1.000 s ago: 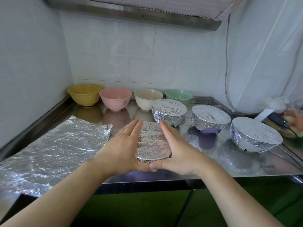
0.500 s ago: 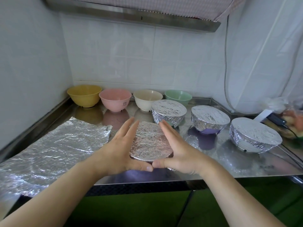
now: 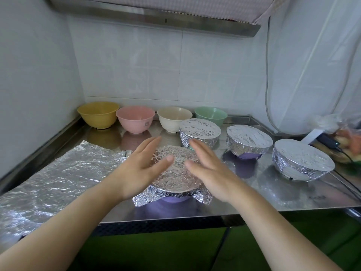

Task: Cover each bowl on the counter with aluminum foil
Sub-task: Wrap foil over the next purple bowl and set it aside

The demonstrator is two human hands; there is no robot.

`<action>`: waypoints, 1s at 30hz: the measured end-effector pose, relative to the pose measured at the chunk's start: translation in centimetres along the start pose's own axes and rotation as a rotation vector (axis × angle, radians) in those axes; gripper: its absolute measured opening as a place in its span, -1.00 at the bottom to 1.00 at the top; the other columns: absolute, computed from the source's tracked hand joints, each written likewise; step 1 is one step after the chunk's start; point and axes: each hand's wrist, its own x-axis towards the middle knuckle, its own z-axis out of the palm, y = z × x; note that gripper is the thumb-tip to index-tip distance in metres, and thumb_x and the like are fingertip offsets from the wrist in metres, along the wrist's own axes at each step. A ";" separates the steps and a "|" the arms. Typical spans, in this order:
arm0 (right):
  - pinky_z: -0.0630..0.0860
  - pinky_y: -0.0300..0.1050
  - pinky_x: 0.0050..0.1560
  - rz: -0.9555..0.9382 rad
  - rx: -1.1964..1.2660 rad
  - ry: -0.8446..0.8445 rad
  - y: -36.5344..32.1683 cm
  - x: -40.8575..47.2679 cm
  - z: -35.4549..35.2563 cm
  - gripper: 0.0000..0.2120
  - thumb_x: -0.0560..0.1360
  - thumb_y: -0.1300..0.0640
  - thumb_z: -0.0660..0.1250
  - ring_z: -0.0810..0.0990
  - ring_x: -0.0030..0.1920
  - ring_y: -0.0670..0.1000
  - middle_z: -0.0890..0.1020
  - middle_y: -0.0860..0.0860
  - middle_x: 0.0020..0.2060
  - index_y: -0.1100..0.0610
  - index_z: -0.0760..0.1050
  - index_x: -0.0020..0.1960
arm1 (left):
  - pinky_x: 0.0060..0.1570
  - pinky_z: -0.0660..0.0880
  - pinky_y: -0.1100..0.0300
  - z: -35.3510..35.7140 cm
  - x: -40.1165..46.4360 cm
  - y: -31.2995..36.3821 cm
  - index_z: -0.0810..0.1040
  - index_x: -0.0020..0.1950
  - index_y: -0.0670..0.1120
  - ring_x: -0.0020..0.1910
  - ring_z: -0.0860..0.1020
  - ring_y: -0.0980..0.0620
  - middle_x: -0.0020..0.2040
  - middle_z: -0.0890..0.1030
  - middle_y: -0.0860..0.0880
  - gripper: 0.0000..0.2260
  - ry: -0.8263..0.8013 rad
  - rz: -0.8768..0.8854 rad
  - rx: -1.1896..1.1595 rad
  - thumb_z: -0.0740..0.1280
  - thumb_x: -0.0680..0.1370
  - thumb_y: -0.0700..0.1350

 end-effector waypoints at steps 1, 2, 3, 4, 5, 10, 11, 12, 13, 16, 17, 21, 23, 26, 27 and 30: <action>-0.07 -0.16 0.59 -0.005 -0.049 0.065 -0.2 0.7 0.1 -0.39 0.74 -0.20 0.13 -0.10 0.59 -0.36 -0.03 -0.31 0.68 -0.14 0.02 0.72 | 0.53 0.24 0.14 0.1 0.6 0.2 0.32 0.63 0.03 0.56 0.28 0.15 0.60 0.30 0.13 -0.28 0.064 0.030 0.045 0.19 0.58 0.42; -0.04 -0.22 0.56 -0.016 -0.096 0.107 -0.5 1.6 0.2 -0.46 0.76 -0.12 0.10 0.00 0.60 -0.30 0.09 -0.22 0.68 -0.08 0.12 0.71 | 0.46 0.30 0.12 0.2 1.4 0.5 0.45 0.52 -0.02 0.48 0.39 0.09 0.50 0.44 0.07 -0.47 0.105 0.067 0.086 0.20 0.67 0.26; -0.01 -0.28 0.50 -0.025 -0.136 0.127 -0.9 2.4 0.3 -0.50 0.77 -0.07 0.09 0.09 0.62 -0.22 0.20 -0.16 0.66 -0.02 0.20 0.69 | 0.37 0.35 0.10 0.4 2.2 0.8 0.54 0.40 -0.09 0.37 0.47 0.03 0.37 0.54 0.01 -0.62 0.124 0.091 0.119 0.20 0.72 0.11; 0.02 -0.32 0.44 -0.031 -0.168 0.135 -1.1 3.3 0.4 -0.53 0.78 -0.02 0.09 0.17 0.62 -0.14 0.28 -0.10 0.64 0.02 0.27 0.67 | 0.30 0.37 0.06 0.6 3.0 1.0 0.57 0.29 -0.15 0.28 0.51 -0.02 0.27 0.59 -0.04 -0.71 0.128 0.096 0.150 0.19 0.73 0.00; 0.05 -0.35 0.40 -0.035 -0.191 0.136 -1.3 4.0 0.5 -0.55 0.78 0.01 0.09 0.23 0.61 -0.08 0.34 -0.06 0.62 0.05 0.32 0.64 | 0.26 0.38 0.02 0.8 3.9 1.1 0.59 0.21 -0.19 0.22 0.53 -0.06 0.19 0.61 -0.08 -0.74 0.123 0.080 0.183 0.19 0.73 -0.06; 0.23 -0.30 0.28 -0.026 -0.152 0.116 -1.1 5.6 1.0 -0.62 0.78 0.06 0.09 0.43 0.47 -0.01 0.54 0.03 0.47 0.13 0.52 0.49 | 0.06 0.33 0.19 1.8 5.1 0.9 0.62 0.10 -0.16 0.05 0.51 0.02 0.05 0.64 -0.10 -0.72 0.090 0.010 0.228 0.14 0.73 -0.09; 0.24 -0.28 0.24 -0.022 -0.142 0.125 -0.9 5.6 1.2 -0.62 0.78 0.05 0.09 0.46 0.44 -0.01 0.56 0.03 0.44 0.12 0.54 0.46 | -0.04 0.24 0.26 1.9 4.8 1.1 0.63 0.15 -0.17 0.03 0.46 0.08 0.10 0.64 -0.10 -0.71 0.103 -0.002 0.208 0.14 0.74 -0.09; 0.26 -0.24 0.24 -0.014 -0.142 0.134 -0.8 5.5 1.4 -0.61 0.78 0.02 0.07 0.47 0.42 -0.01 0.57 0.02 0.42 0.10 0.55 0.45 | -0.09 0.19 0.28 2.0 4.5 1.4 0.63 0.18 -0.19 0.03 0.41 0.09 0.14 0.64 -0.12 -0.70 0.120 -0.017 0.180 0.14 0.74 -0.10; 0.28 -0.19 0.25 -0.003 -0.148 0.140 -0.7 5.5 1.5 -0.60 0.78 -0.01 0.06 0.47 0.41 -0.01 0.57 0.01 0.41 0.08 0.54 0.45 | -0.11 0.18 0.27 2.1 4.3 1.5 0.62 0.19 -0.21 0.01 0.39 0.08 0.15 0.65 -0.15 -0.69 0.136 -0.038 0.144 0.14 0.74 -0.10; 0.32 -0.11 0.27 0.018 -0.151 0.137 -0.5 5.7 1.6 -0.58 0.78 -0.07 0.03 0.48 0.38 -0.01 0.57 0.01 0.38 0.05 0.53 0.44 | -0.05 0.30 0.12 1.9 4.4 1.5 0.61 0.15 -0.21 -0.06 0.43 0.00 0.09 0.66 -0.18 -0.68 0.142 -0.114 0.057 0.12 0.74 -0.07; 0.32 -0.10 0.25 0.023 -0.146 0.137 -0.5 5.7 1.6 -0.58 0.78 -0.08 0.02 0.48 0.35 0.00 0.58 0.02 0.36 0.05 0.53 0.43 | 0.00 0.33 0.06 1.8 4.4 1.6 0.60 0.12 -0.20 -0.03 0.47 -0.04 0.07 0.65 -0.18 -0.68 0.139 -0.135 0.041 0.11 0.73 -0.06; 0.29 -0.12 0.18 0.055 -0.130 0.139 -0.5 5.6 1.5 -0.57 0.78 -0.11 0.01 0.44 0.19 -0.09 0.58 0.00 0.30 0.05 0.54 0.39 | 0.07 0.39 -0.09 1.6 4.2 1.9 0.54 0.02 -0.22 -0.01 0.52 -0.19 -0.04 0.62 -0.17 -0.68 0.121 -0.198 0.032 0.08 0.73 -0.07; 0.27 -0.12 0.17 0.071 -0.114 0.149 -0.5 5.6 1.5 -0.57 0.77 -0.13 0.02 0.42 0.17 -0.10 0.58 -0.02 0.28 0.04 0.55 0.38 | 0.06 0.42 -0.13 1.6 4.1 1.8 0.55 0.01 -0.20 -0.01 0.53 -0.19 -0.05 0.63 -0.16 -0.67 0.122 -0.231 0.003 0.08 0.72 -0.04; 0.27 -0.11 0.19 0.088 -0.089 0.159 -0.7 5.4 1.5 -0.57 0.77 -0.15 0.02 0.45 0.22 -0.09 0.55 -0.08 0.24 0.01 0.54 0.40 | 0.04 0.48 -0.10 1.5 4.1 1.6 0.58 0.03 -0.17 0.00 0.55 -0.18 -0.05 0.65 -0.15 -0.65 0.153 -0.282 -0.031 0.10 0.70 0.02; 0.28 -0.10 0.20 0.091 -0.084 0.160 -0.8 5.3 1.5 -0.56 0.77 -0.15 0.03 0.46 0.22 -0.09 0.55 -0.09 0.23 0.01 0.55 0.40 | 0.01 0.48 -0.09 1.5 4.0 1.8 0.57 -0.01 -0.17 -0.03 0.54 -0.19 -0.09 0.64 -0.15 -0.65 0.161 -0.286 -0.014 0.10 0.70 0.02; 0.37 -0.05 0.07 0.115 -0.022 0.187 -0.9 4.9 1.4 -0.54 0.76 -0.17 0.05 0.57 0.16 0.01 0.64 -0.01 0.15 0.10 0.60 0.23 | -0.08 0.43 -0.07 1.7 3.8 2.5 0.47 -0.16 -0.11 -0.09 0.51 -0.18 -0.16 0.57 -0.10 -0.67 0.194 -0.213 0.096 0.12 0.70 0.02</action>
